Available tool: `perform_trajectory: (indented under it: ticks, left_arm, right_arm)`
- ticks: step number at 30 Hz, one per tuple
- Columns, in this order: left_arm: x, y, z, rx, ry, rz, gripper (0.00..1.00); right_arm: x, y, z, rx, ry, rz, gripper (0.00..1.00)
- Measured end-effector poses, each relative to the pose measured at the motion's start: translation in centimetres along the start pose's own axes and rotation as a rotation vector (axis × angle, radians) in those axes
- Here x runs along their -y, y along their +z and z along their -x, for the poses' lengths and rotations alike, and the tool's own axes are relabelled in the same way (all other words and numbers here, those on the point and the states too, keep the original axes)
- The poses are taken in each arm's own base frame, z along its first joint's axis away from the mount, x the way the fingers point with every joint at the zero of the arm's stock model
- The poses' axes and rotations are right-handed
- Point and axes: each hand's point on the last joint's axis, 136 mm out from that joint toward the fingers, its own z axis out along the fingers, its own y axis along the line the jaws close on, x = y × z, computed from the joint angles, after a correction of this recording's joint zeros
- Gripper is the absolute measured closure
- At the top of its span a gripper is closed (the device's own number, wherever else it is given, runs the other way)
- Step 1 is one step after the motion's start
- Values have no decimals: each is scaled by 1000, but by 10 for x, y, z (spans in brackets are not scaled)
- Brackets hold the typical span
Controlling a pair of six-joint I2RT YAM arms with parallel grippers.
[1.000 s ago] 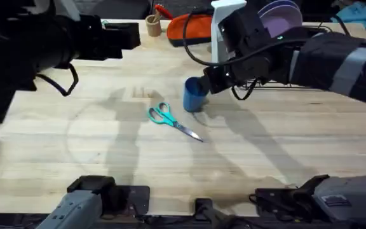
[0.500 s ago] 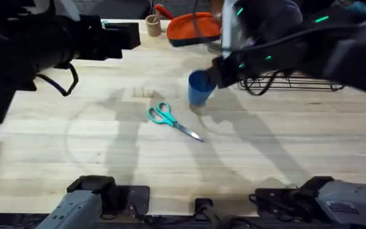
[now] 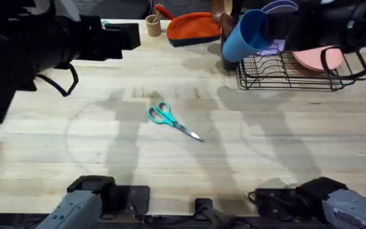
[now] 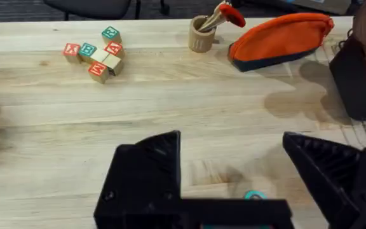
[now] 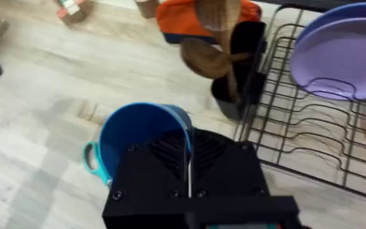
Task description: Pick up the cup on the table and put them onto the rack.
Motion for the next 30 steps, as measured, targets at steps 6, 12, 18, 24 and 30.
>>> perform_trajectory:
  ticks: [6,12,18,24,30]
  left_arm:
    - [0,0,0,0,0,0,8]
    - [0,0,0,0,0,0,7]
    - [0,0,0,0,0,0,7]
    - [0,0,0,0,0,0,7]
    - [0,0,0,0,0,0,8]
  right_arm:
    - [34,-4,-1,-3,60,-83,969]
    - [61,-8,2,10,106,-148,969]
    - [85,-14,2,21,149,-207,970]
    - [93,-13,0,14,163,-225,971]
    - [100,10,-11,-58,179,-229,970]
